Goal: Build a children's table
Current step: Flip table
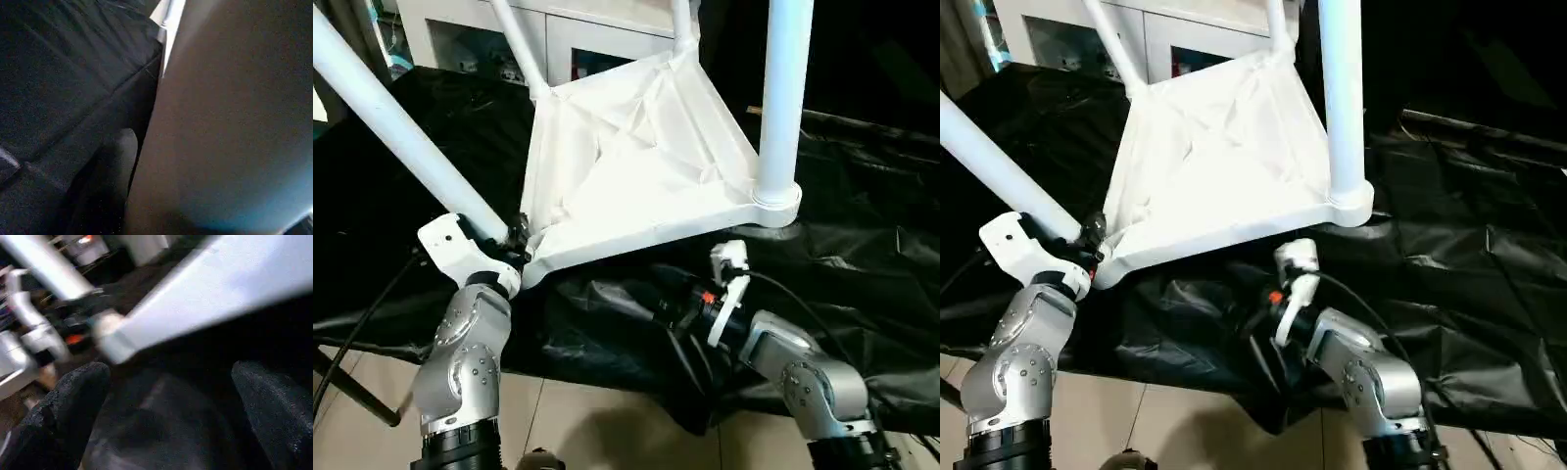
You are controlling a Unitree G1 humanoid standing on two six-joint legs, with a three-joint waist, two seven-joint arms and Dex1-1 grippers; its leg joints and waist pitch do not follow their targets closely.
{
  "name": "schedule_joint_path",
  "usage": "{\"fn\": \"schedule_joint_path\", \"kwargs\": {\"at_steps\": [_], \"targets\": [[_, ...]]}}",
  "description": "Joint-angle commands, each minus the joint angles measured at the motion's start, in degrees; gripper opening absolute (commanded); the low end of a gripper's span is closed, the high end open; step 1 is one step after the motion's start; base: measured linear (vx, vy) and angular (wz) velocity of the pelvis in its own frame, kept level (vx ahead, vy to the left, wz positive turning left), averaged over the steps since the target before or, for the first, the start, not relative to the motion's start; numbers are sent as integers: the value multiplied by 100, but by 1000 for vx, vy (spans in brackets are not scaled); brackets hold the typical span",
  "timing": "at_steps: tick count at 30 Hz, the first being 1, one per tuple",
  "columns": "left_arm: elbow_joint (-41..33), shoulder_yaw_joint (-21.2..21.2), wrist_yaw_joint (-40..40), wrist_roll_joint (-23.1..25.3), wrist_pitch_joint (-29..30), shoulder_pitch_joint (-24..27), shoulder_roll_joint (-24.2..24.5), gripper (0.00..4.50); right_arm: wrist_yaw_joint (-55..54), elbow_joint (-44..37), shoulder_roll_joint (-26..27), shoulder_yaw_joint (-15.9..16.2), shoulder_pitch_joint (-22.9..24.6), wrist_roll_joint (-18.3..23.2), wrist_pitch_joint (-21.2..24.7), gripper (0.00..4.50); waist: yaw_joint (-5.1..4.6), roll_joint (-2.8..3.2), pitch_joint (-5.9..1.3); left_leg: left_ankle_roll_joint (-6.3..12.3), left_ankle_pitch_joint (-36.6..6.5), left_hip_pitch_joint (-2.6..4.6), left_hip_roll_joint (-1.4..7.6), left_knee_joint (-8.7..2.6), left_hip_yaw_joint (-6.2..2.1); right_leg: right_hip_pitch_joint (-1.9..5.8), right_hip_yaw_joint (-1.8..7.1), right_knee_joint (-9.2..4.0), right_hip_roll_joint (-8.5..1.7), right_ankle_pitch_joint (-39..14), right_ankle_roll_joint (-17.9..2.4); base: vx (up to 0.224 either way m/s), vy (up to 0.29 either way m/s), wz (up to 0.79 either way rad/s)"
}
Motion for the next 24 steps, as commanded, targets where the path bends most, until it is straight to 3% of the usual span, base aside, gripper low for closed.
{"fn": "schedule_joint_path", "kwargs": {"at_steps": [1,3,9,10,11,12,13,14,16,18,19,20,21,22,23,24], "targets": [[-94,-198,-30,-373,-101,-253,-351,242,-297,122,130,-322,-150,246,147,450,-29,94,-345,-391,-694,255,339,-462,-138,68,173,-372,-369,1069,-773,0,0,0],[-99,-238,-42,-346,-80,-267,-363,242,-500,243,349,-537,-288,490,240,450,-38,93,-349,-383,-683,259,341,-466,-141,62,171,-357,-367,1142,-763,0,0,0],[-138,-340,-79,-319,21,-211,-352,242,-596,718,712,-937,-653,960,249,450,-29,179,-367,-482,-622,254,339,-467,-147,68,155,-327,-353,1468,-675,0,0,0],[-144,-369,-92,-313,39,-196,-353,242,-558,779,753,-993,-694,1038,262,450,-19,168,-377,-494,-592,258,336,-459,-143,73,149,-319,-350,1570,-658,0,0,0],[-166,-452,-136,-305,88,-145,-366,242,-541,986,846,-1143,-796,1168,219,450,4,264,-378,-524,-613,257,338,-466,-162,63,142,-305,-360,1586,-656,0,0,0],[-170,-477,-150,-306,106,-127,-373,242,-574,1064,883,-1210,-837,1183,205,450,-13,207,-373,-563,-740,256,339,-479,-152,65,143,-321,-357,1513,-669,0,0,0],[-173,-532,-193,-308,139,-86,-380,242,-603,1213,923,-1272,-909,1178,159,450,10,296,-358,-608,-736,243,330,-484,-159,58,141,-310,-364,1517,-683,0,0,0],[-180,-582,-223,-304,167,-49,-381,242,-655,1382,955,-1308,-993,1131,72,450,-7,257,-354,-610,-811,245,333,-491,-150,55,146,-332,-361,1473,-685,0,0,0],[-192,-671,-286,-305,229,11,-371,241,-749,1759,1025,-1387,-1181,1080,-130,450,-8,296,-331,-634,-829,226,324,-496,-147,62,149,-329,-364,1438,-721,0,0,0],[-195,-716,-315,-300,257,33,-360,241,-803,1974,1072,-1474,-1300,1092,-255,450,9,299,-348,-590,-739,227,323,-473,-133,73,152,-319,-387,1413,-776,0,0,0],[-198,-772,-346,-282,290,54,-341,241,-876,2215,1134,-1614,-1452,1150,-416,450,-10,364,-303,-560,-751,201,316,-492,-134,48,159,-330,-375,1452,-765,0,0,0],[-201,-805,-364,-276,314,69,-331,241,-920,2388,1178,-1729,-1568,1210,-528,450,-29,346,-309,-554,-840,191,317,-514,-142,74,145,-327,-390,1278,-805,0,0,0],[-213,-859,-385,-262,366,83,-300,241,-972,2677,1235,-1936,-1766,1341,-678,450,-3,505,-299,-600,-903,196,314,-513,-166,40,137,-306,-399,1200,-822,0,0,0],[-220,-888,-404,-249,393,83,-269,241,-964,2781,1249,-2008,-1843,1407,-698,450,-44,480,-278,-584,-1019,190,320,-526,-166,44,145,-323,-383,1101,-856,0,0,0],[-227,-910,-416,-242,421,81,-239,241,-929,2848,1260,-2039,-1898,1421,-721,450,-37,503,-286,-563,-1029,193,314,-519,-162,51,140,-337,-381,1080,-868,0,0,0],[-231,-923,-424,-238,438,79,-220,241,-902,2881,1266,-2049,-1927,1419,-734,450,-46,460,-283,-488,-928,182,317,-504,-151,62,153,-330,-379,1173,-898,0,0,0]]}}
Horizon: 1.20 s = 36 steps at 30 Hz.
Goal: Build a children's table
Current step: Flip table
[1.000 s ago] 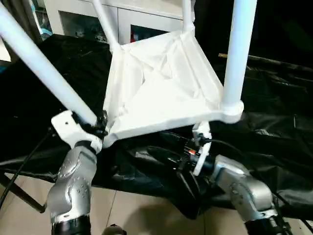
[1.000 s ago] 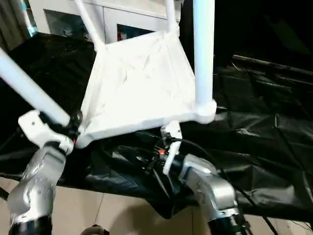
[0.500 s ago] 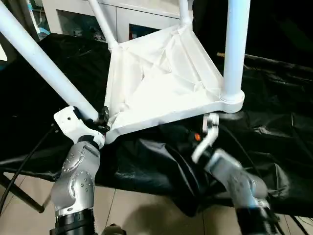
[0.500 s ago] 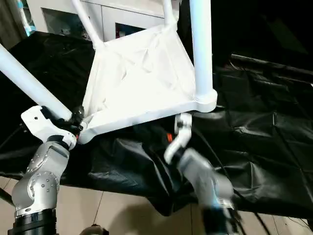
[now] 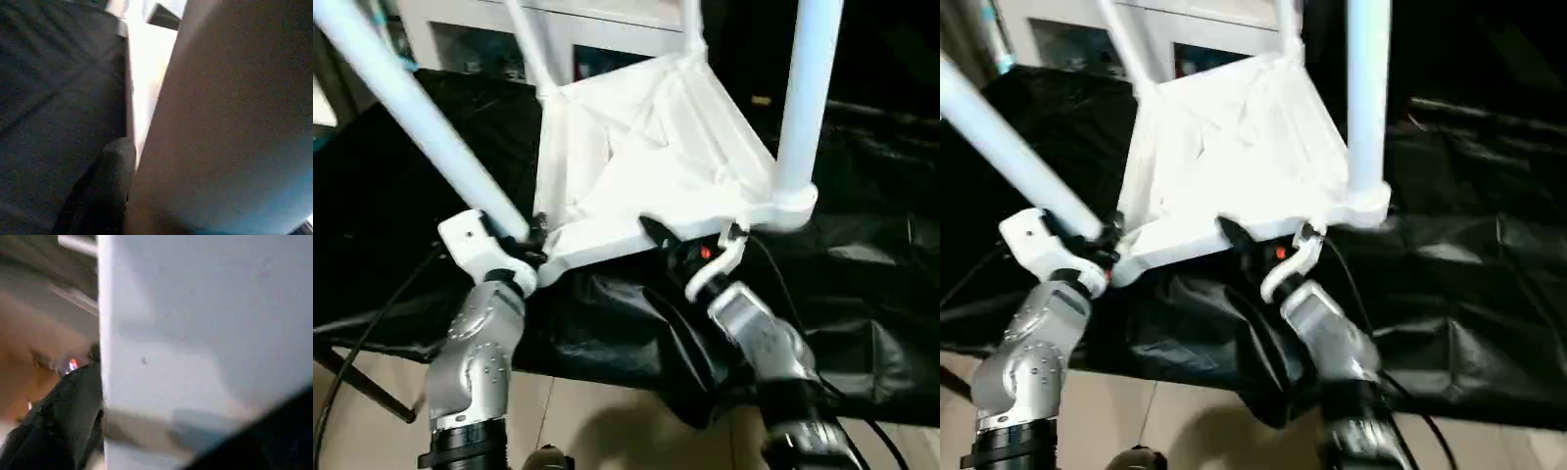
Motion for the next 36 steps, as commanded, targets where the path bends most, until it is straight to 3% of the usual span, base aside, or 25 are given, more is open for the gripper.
{"fn": "schedule_joint_path", "kwargs": {"at_steps": [1,2,4,5,6,7,8,9,12,14,18,21,23,24,36], "targets": [[-120,-233,-240,-254,198,75,-256,241,-15,169,25,-99,-112,72,-86,450,-10,146,-386,-414,-888,192,308,-462,-172,84,148,-304,-382,1221,-900,0,0,0],[-140,-273,-277,-251,256,74,-201,241,-24,254,94,-194,-175,172,-107,450,-31,76,-391,-299,-770,176,294,-441,-144,99,158,-316,-375,1381,-922,0,0,0],[-161,-326,-314,-249,316,79,-138,241,-18,391,171,-317,-255,307,-159,450,18,221,-462,-37,-200,148,263,-345,-148,88,134,-226,-363,2089,-980,0,0,0],[-168,-344,-325,-246,335,81,-115,241,-20,438,196,-358,-280,354,-176,450,2,196,-453,51,-148,139,266,-344,-136,73,128,-242,-350,2186,-995,0,0,0],[-183,-385,-339,-245,361,91,-83,241,-15,562,247,-444,-333,392,-249,450,8,228,-446,165,-185,125,265,-341,-133,61,114,-244,-353,2144,-1050,0,0,0],[-186,-397,-342,-246,364,94,-78,241,-11,598,262,-466,-345,391,-286,450,-4,222,-440,213,-204,110,263,-342,-129,65,118,-237,-360,2089,-1091,0,0,0],[-206,-423,-355,-237,390,108,-52,241,-32,650,298,-513,-350,422,-317,450,30,348,-446,237,-245,116,269,-336,-145,47,106,-238,-377,1879,-1143,0,0,0],[-226,-440,-364,-238,412,123,-27,241,-47,730,325,-563,-375,432,-356,450,9,305,-449,268,-225,114,280,-331,-139,50,115,-246,-363,1864,-1152,0,0,0],[-249,-467,-372,-226,446,155,9,241,-66,868,363,-639,-415,440,-437,433,29,352,-501,406,200,84,268,-255,-143,16,95,-169,-336,2344,-1203,0,0,0],[-263,-466,-370,-226,472,157,14,241,-35,952,383,-674,-444,423,-485,419,27,354,-471,428,-19,58,258,-267,-121,-6,99,-186,-343,2153,-1253,0,0,0],[-260,-468,-394,-208,476,149,24,241,-59,1001,434,-756,-501,493,-559,386,18,385,-428,343,-668,81,308,-352,-128,-28,117,-279,-380,1066,-1289,0,0,0],[-241,-470,-402,-209,469,135,45,241,-101,1056,449,-844,-580,534,-655,350,11,398,-418,260,-827,84,324,-388,-130,-50,133,-309,-386,627,-1265,0,0,0],[-246,-472,-399,-202,471,132,50,241,-75,1098,442,-871,-618,533,-686,334,6,409,-414,224,-852,79,320,-400,-130,-62,135,-318,-382,549,-1239,0,0,0],[-252,-469,-397,-196,471,129,50,241,-47,1113,440,-899,-642,545,-690,334,4,379,-407,219,-848,71,318,-404,-122,-68,139,-329,-383,545,-1216,0,0,0],[-202,-398,-326,-119,389,123,77,241,-3,1007,428,-859,-684,531,-715,240,15,370,-438,395,-529,48,297,-364,-110,-82,136,-305,-377,779,-1196,0,0,0]]}}
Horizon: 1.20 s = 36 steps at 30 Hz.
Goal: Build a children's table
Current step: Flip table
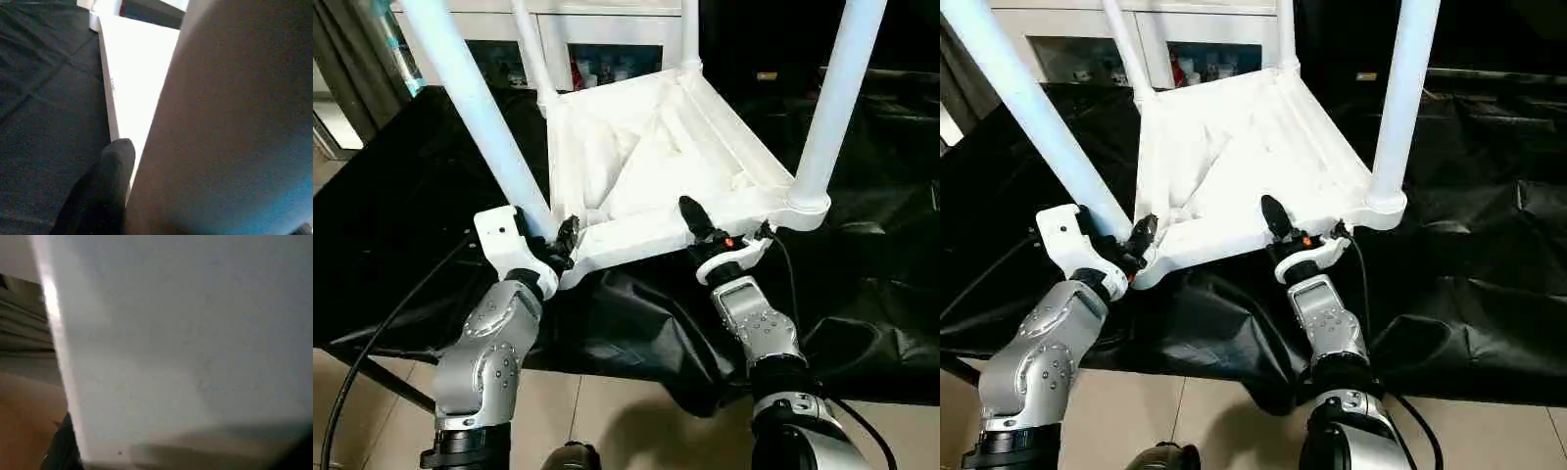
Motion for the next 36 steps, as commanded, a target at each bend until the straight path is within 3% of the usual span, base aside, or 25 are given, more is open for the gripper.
{"fn": "schedule_joint_path", "kwargs": {"at_steps": [1,2,5,7,10,13,16,20,24,25,28,31,33,36], "targets": [[43,25,-162,-326,82,8,-110,241,71,-98,243,21,-292,-3,-63,233,-1,-94,-442,324,-522,229,291,-358,-112,151,139,-382,-373,857,-1175,0,0,0],[113,32,-128,-273,49,-7,-102,241,68,-136,217,46,-303,-33,-96,227,-1,-94,-444,350,-476,224,289,-352,-108,150,139,-380,-371,896,-1178,0,0,0],[119,90,-188,-370,97,-8,-98,311,38,-192,163,80,-304,-82,-129,217,6,-93,-477,430,-273,225,287,-321,-103,144,131,-350,-362,1078,-1190,0,0,0],[72,182,-183,-414,173,8,-51,319,-36,-268,115,66,-295,-101,-188,210,10,-102,-508,466,-85,230,276,-288,-86,132,123,-305,-348,1305,-1318,0,0,0],[-22,268,-242,-509,279,78,32,353,-100,-388,69,50,-291,-98,-214,202,11,-117,-560,723,444,201,254,-205,-90,127,100,-222,-304,1972,-1306,0,0,0],[-232,417,-285,-613,415,320,154,381,-207,-564,-13,-31,-356,-47,-262,201,15,-120,-571,876,479,184,269,-177,-85,114,92,-211,-324,1950,-1332,0,0,0],[-373,450,-358,-679,479,538,224,404,-223,-628,-80,-62,-428,-53,-294,199,11,-117,-561,906,415,178,274,-171,-67,82,93,-227,-309,1720,-1342,0,0,0],[-492,549,-423,-840,591,781,294,437,-262,-702,-119,-125,-506,12,-297,199,4,-102,-552,730,57,198,298,-214,-63,69,98,-268,-313,1169,-1314,0,0,0],[-564,709,-407,-943,614,915,323,437,-302,-804,-145,-144,-567,49,-324,199,-8,-105,-535,452,-446,226,309,-275,-49,39,116,-331,-315,636,-1214,0,0,0],[-656,849,-436,-1023,626,1053,427,437,-364,-903,-201,-143,-637,55,-384,199,0,-124,-546,389,-521,230,314,-287,-43,46,117,-338,-326,548,-1169,0,0,0],[-719,838,-558,-1038,711,1178,603,437,-381,-962,-254,-100,-677,-28,-452,199,-17,-103,-546,292,-636,245,314,-314,-31,6,109,-352,-300,356,-1041,-18,7,1],[-832,694,-833,-1016,791,1338,873,437,-433,-1013,-307,-73,-707,-123,-537,199,-19,-120,-551,246,-666,252,303,-323,-7,-3,112,-362,-300,292,-906,0,0,0],[-1275,60,-1489,-838,905,1632,1511,437,-523,-1132,-396,-31,-704,-287,-664,198,3,-117,-563,233,-709,257,316,-339,-6,-24,105,-366,-318,110,-754,0,0,0],[-1575,-280,-1706,-734,843,1692,1767,437,-643,-1246,-431,11,-659,-394,-737,198,-15,-115,-540,51,-983,319,325,-385,30,-112,111,-381,-276,-83,-661,0,0,0]]}}
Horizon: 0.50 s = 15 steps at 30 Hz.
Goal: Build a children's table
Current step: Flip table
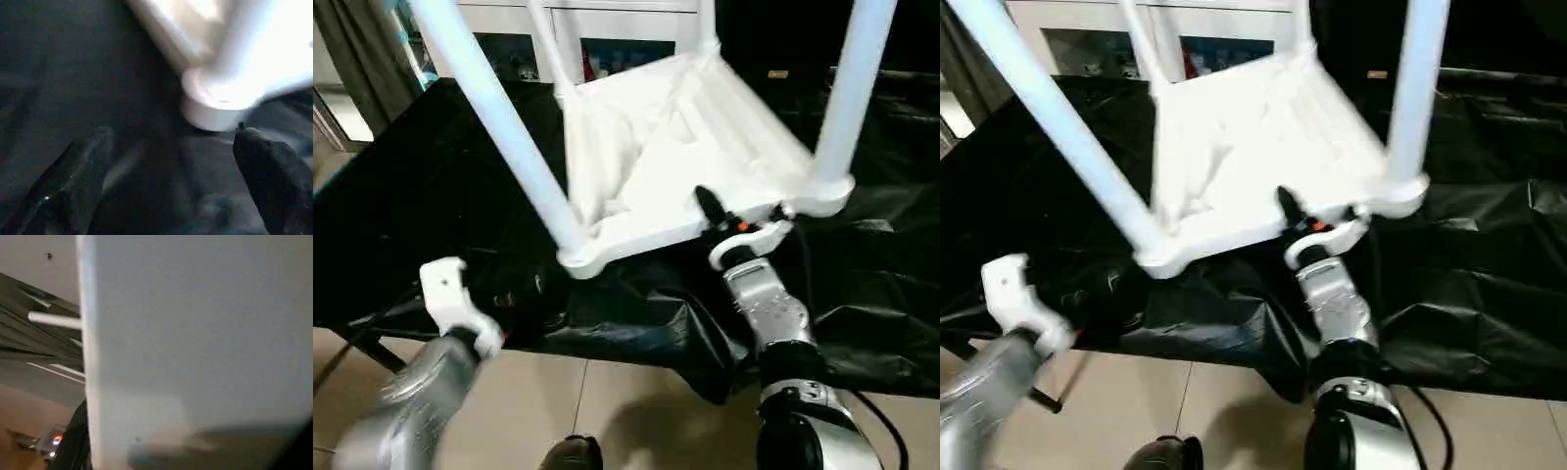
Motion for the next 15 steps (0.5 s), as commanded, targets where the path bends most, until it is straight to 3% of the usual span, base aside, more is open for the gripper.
{"fn": "schedule_joint_path", "kwargs": {"at_steps": [1,7,12,15], "targets": [[-315,-424,-256,184,-77,-39,172,437,135,-751,-103,137,-360,-79,-374,198,-61,-79,-534,-201,-1215,457,315,-435,-148,44,114,-388,-205,-319,-722,0,0,0],[-475,-930,-311,604,-502,-336,328,437,-83,-1067,-250,362,-257,-576,-618,196,-90,-121,-536,-410,-1344,427,286,-439,-134,43,146,-434,-231,-589,-480,0,0,0],[-827,-1466,-454,829,-584,-802,391,437,-573,-1215,-492,405,-255,-1189,-1066,196,-94,-101,-538,-495,-1383,451,284,-430,-142,13,140,-418,-208,-623,-451,0,0,0],[-928,-1601,-444,802,-522,-965,334,437,-672,-1289,-500,375,-248,-1258,-1117,195,-111,-123,-539,-524,-1447,430,263,-422,-130,19,150,-430,-211,-655,-460,0,0,0]]}}
